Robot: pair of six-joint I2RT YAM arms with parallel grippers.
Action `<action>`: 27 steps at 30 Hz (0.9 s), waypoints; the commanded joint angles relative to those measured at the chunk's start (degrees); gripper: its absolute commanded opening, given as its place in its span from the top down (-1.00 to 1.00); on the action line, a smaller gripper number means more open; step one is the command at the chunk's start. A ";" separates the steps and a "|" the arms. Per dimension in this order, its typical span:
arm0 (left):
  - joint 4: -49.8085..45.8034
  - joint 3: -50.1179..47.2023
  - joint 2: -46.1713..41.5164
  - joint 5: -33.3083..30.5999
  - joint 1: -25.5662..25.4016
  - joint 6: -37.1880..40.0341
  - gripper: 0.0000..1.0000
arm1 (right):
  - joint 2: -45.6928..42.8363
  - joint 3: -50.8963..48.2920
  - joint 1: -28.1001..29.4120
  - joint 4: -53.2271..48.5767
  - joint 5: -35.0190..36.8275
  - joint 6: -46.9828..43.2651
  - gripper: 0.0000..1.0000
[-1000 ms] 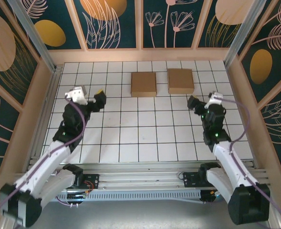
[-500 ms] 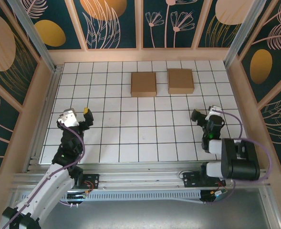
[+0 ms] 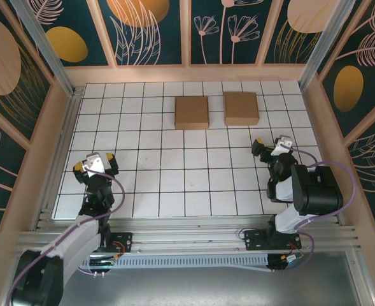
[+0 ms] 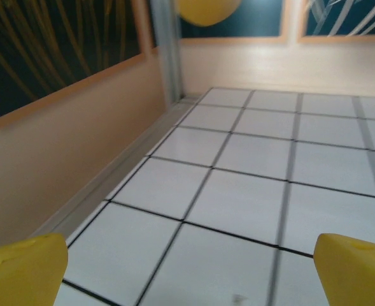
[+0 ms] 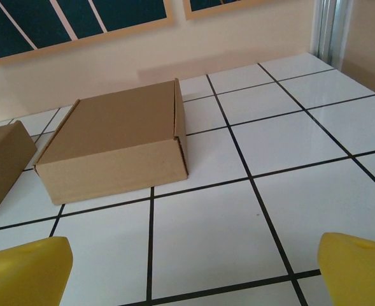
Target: Fold the paper box
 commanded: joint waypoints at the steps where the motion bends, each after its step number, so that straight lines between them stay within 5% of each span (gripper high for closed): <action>1: 14.19 1.68 9.34 8.16 5.16 -1.43 -0.97 | -0.06 0.97 0.32 3.35 1.47 -1.42 -0.98; 8: 29.37 9.12 30.32 28.59 15.77 -7.36 -0.97 | 0.00 1.25 0.54 2.93 1.40 -1.76 -0.98; 11: 29.08 13.42 38.12 38.72 16.37 -3.37 -0.97 | 0.00 1.33 0.63 2.82 1.38 -1.86 -0.99; 13: 35.70 11.69 41.28 37.66 15.39 -3.66 -0.97 | -0.08 1.40 0.72 2.68 1.23 -2.01 -0.99; 27: 32.50 12.12 39.71 36.01 15.39 -3.42 -0.98 | 0.03 1.74 0.72 1.93 -0.50 -2.65 -0.98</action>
